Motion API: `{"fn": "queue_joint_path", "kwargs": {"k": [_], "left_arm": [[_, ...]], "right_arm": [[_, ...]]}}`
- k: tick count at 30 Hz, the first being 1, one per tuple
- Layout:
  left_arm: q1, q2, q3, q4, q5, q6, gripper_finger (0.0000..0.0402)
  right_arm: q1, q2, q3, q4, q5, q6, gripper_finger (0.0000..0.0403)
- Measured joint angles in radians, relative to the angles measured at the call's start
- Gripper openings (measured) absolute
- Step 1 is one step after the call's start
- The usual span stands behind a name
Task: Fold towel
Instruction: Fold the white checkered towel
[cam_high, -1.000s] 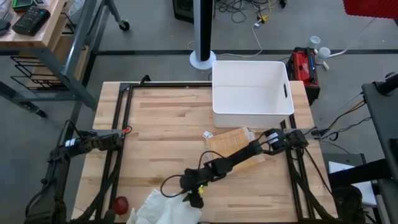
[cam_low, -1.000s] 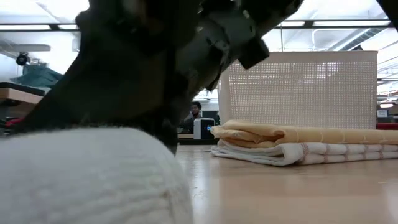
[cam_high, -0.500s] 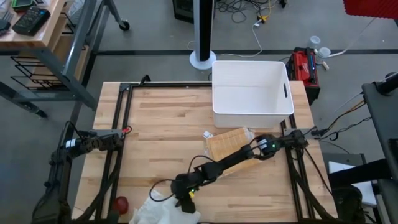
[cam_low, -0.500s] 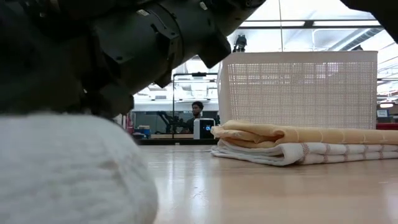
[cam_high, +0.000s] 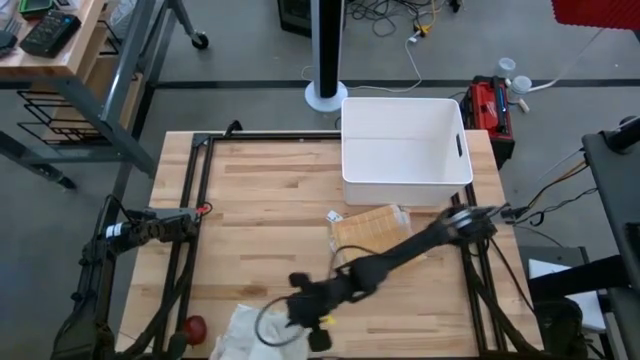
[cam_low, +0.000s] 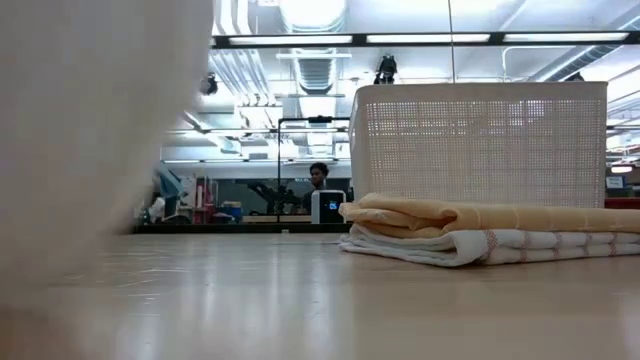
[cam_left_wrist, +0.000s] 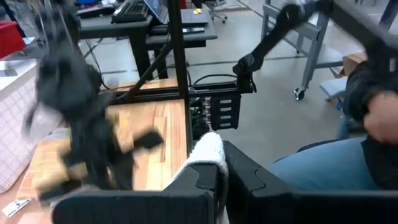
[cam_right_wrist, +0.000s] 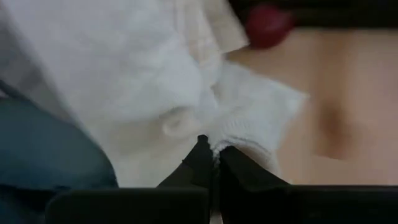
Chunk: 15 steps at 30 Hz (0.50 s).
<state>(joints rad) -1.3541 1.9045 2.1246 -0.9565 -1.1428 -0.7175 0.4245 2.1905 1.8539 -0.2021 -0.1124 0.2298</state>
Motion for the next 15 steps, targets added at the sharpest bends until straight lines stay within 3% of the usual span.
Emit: {"fn": "queue_joint_path", "kwargs": {"k": [4,8,15], "left_arm": [[-0.001,-0.001,0.000,-0.004,0.000,-0.005,0.0000],[-0.001,-0.003,0.000,-0.013,-0.035,-0.007,0.0000],[-0.002,-0.008,0.000,-0.030,-0.311,0.104,0.0000]], "right_arm": [[0.055,-0.198,-0.050,-0.184,0.253,-0.065,0.0001],[0.107,-0.390,-0.118,-0.306,0.390,-0.001,0.0001],[0.236,-0.632,-0.290,-0.351,0.548,0.156,0.0001]]}}
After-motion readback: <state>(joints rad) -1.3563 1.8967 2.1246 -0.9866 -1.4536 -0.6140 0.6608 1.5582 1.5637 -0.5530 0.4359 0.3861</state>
